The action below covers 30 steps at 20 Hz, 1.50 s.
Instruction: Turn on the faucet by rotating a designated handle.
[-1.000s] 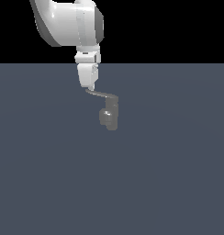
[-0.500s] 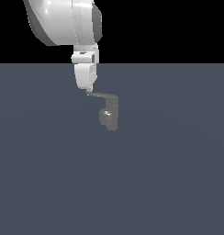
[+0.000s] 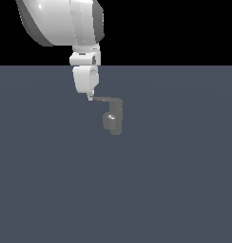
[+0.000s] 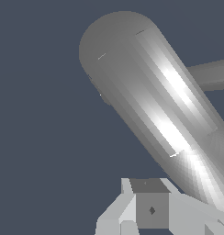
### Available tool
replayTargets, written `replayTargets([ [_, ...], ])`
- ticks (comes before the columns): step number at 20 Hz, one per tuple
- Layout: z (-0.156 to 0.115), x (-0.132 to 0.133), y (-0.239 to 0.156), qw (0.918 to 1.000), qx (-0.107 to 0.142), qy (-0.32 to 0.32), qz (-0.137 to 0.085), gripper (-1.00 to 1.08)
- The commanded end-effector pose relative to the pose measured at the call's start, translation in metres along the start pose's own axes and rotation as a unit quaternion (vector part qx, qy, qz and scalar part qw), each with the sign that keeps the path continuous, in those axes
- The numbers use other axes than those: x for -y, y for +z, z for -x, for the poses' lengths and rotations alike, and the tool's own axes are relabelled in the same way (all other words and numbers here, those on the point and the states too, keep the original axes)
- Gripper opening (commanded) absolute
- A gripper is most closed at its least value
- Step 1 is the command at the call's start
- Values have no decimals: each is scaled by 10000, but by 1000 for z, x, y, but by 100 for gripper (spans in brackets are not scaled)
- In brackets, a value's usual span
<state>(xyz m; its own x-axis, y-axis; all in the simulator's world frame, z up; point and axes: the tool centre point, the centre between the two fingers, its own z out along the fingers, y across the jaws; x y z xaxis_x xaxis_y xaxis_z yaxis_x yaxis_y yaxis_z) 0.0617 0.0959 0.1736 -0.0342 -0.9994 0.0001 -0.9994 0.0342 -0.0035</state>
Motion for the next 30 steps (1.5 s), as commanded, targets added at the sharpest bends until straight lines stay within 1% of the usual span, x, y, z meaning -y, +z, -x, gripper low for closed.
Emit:
replayTargets([
  [1, 0, 0, -1, 10000, -5, -1, -6, -100],
  [27, -41, -67, 0, 10000, 1, -16, 17, -100],
  [28, -41, -67, 0, 10000, 1, -16, 17, -100],
  [29, -33, -64, -2, 10000, 16, -65, -8, -100],
  [30, -39, -65, -1, 10000, 15, -62, -7, -100],
])
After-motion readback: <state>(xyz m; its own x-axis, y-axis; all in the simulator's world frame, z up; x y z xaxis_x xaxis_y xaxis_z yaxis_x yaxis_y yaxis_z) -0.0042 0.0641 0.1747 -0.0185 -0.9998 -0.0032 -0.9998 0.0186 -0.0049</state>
